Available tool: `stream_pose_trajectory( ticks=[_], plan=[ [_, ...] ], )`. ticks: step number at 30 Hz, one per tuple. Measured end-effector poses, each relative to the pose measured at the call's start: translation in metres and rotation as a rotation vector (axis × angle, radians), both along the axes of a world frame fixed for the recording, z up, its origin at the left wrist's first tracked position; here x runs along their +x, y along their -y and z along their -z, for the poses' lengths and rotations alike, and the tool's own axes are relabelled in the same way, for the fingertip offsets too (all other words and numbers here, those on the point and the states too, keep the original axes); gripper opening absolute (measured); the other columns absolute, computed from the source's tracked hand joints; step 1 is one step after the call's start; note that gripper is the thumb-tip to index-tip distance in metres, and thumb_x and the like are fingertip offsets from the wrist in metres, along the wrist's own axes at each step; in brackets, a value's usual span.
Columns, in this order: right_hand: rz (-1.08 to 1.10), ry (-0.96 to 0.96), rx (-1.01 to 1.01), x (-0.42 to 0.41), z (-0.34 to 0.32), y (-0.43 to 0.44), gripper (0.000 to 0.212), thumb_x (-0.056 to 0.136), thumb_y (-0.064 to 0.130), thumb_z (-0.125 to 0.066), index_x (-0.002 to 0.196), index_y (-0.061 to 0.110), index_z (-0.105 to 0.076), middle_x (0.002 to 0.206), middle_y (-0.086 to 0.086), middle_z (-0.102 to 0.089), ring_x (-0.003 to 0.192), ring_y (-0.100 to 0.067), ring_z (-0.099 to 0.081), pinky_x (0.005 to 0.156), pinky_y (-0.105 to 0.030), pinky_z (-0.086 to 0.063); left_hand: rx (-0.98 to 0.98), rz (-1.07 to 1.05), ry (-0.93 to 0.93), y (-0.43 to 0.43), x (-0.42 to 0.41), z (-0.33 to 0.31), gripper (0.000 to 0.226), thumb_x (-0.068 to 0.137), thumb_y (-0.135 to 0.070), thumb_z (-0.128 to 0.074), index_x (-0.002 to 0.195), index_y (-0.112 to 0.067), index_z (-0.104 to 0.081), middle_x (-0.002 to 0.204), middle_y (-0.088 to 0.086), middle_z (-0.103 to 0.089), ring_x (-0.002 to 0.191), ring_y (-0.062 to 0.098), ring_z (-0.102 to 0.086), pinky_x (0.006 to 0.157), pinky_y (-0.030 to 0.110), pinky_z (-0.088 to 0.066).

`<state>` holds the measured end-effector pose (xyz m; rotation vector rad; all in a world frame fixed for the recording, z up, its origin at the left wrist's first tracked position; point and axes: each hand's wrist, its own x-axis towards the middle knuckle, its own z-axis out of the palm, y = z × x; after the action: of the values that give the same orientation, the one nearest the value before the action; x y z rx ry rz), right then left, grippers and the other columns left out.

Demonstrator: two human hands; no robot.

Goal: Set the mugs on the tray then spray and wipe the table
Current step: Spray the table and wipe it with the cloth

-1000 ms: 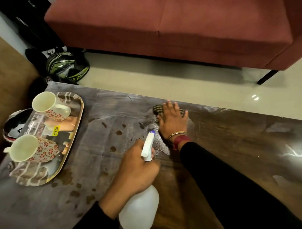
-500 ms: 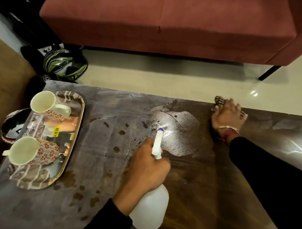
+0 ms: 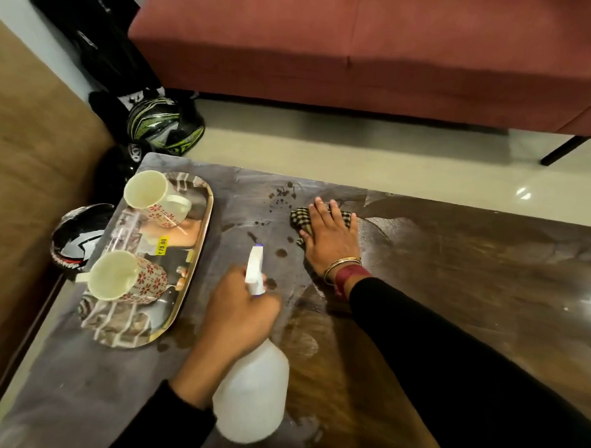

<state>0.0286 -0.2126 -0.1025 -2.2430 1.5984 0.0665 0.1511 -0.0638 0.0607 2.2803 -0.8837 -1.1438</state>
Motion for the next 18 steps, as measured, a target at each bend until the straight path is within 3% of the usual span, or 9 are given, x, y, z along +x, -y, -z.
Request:
stream_pose_trajectory(
  ticks=[3, 7, 9, 12, 15, 18],
  plan=[
    [0.003, -0.022, -0.019, -0.008, 0.000, 0.011, 0.065, 0.105, 0.051, -0.028, 0.162, 0.025, -0.014, 0.172, 0.004, -0.004, 0.158, -0.023, -0.001, 0.123, -0.063, -0.006, 0.002, 0.009, -0.042, -0.029, 0.014, -0.002, 0.017, 0.071, -0.018, -0.061, 0.087, -0.021, -0.061, 0.080, -0.001, -0.063, 0.075, 0.022, -0.060, 0.066, 0.031, -0.043],
    [0.284, -0.060, -0.023, -0.003, 0.000, 0.050, 0.064, 0.104, 0.051, -0.026, 0.161, 0.024, -0.019, 0.171, 0.001, -0.008, 0.157, -0.029, -0.006, 0.121, -0.068, -0.010, 0.009, -0.070, -0.088, -0.072, 0.032, 0.009, 0.021, 0.063, -0.018, -0.062, 0.084, -0.021, -0.063, 0.073, 0.000, -0.062, 0.069, 0.025, -0.063, 0.067, 0.042, -0.055],
    [0.292, -0.088, -0.003, 0.017, 0.000, 0.058, 0.064, 0.104, 0.051, -0.023, 0.161, 0.023, -0.018, 0.171, 0.000, -0.007, 0.157, -0.032, -0.006, 0.120, -0.069, -0.009, 0.007, -0.054, -0.129, -0.090, 0.042, 0.017, 0.018, 0.074, -0.004, -0.066, 0.086, -0.018, -0.064, 0.074, 0.001, -0.061, 0.064, 0.017, -0.060, 0.063, 0.033, -0.053],
    [0.047, -0.137, -0.048, 0.061, 0.003, 0.031, 0.064, 0.105, 0.050, -0.021, 0.163, 0.025, -0.011, 0.171, 0.002, -0.003, 0.157, -0.028, -0.003, 0.122, -0.065, -0.006, -0.035, 0.047, -0.164, -0.108, 0.049, 0.016, 0.024, 0.079, 0.006, -0.064, 0.088, -0.016, -0.064, 0.076, 0.000, -0.062, 0.060, 0.001, -0.060, 0.056, 0.008, -0.044],
    [-0.224, -0.089, -0.052, 0.088, -0.004, -0.046, 0.063, 0.104, 0.048, -0.024, 0.162, 0.029, -0.013, 0.170, 0.006, -0.004, 0.158, -0.024, -0.003, 0.123, -0.061, 0.000, -0.052, 0.033, -0.135, -0.119, 0.051, 0.012, 0.035, 0.060, -0.014, -0.057, 0.081, -0.041, -0.054, 0.076, -0.007, -0.063, 0.068, -0.013, -0.061, 0.062, 0.002, -0.043],
    [-0.517, 0.019, -0.029, 0.067, -0.009, -0.149, 0.065, 0.098, 0.045, -0.033, 0.161, 0.027, -0.024, 0.169, 0.006, -0.017, 0.157, -0.024, -0.009, 0.123, -0.061, -0.005, -0.086, 0.049, -0.103, -0.125, 0.051, 0.009, 0.033, 0.057, -0.018, -0.056, 0.082, -0.040, -0.056, 0.074, -0.020, -0.060, 0.072, -0.021, -0.059, 0.067, -0.002, -0.041]
  ],
)
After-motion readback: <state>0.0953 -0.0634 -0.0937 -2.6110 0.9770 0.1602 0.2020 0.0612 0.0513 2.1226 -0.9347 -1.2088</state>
